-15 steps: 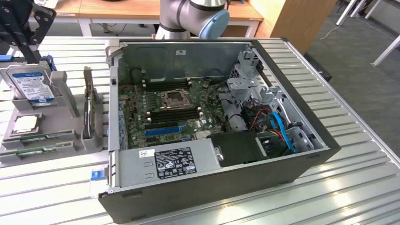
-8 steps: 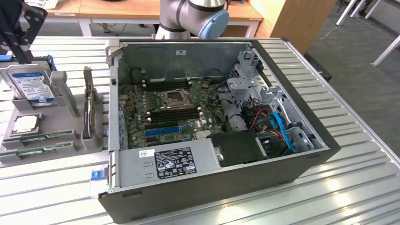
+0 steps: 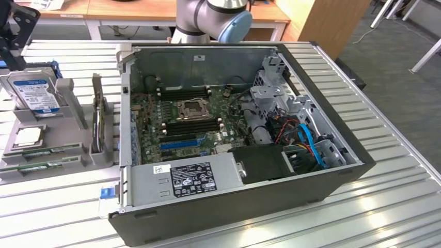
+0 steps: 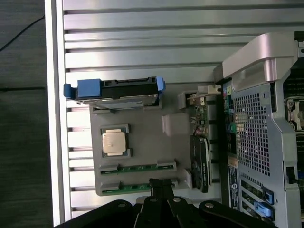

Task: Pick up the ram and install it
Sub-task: 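Reach for the ram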

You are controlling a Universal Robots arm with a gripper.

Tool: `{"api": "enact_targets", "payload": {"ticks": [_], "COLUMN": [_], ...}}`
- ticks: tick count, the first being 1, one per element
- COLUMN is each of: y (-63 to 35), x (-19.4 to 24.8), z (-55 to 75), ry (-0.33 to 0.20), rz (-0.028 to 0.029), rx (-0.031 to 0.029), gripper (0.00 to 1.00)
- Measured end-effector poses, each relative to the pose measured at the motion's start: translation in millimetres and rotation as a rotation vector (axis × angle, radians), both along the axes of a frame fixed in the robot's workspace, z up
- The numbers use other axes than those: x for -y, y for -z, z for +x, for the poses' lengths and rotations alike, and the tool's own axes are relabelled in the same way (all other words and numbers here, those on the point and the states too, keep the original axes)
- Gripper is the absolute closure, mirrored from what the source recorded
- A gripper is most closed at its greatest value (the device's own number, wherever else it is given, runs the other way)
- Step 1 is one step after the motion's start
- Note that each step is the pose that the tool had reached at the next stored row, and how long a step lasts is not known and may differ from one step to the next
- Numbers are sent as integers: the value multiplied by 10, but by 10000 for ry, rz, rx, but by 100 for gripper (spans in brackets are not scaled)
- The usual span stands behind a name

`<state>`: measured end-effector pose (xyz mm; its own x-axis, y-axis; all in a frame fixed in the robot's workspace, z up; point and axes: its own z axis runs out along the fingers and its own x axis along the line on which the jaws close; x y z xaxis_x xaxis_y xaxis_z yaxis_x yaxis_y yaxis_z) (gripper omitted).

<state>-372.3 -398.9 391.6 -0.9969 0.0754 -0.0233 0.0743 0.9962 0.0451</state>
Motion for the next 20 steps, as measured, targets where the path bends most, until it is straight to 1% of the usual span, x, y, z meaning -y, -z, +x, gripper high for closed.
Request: {"api": "enact_targets", "payload": {"ticks": [14, 20], "y": [0, 0], "x": [0, 0], "z": [-164, -173], "ry": [0, 0], "rz": [0, 0], "rx": [0, 0], "gripper": [90, 90]}}
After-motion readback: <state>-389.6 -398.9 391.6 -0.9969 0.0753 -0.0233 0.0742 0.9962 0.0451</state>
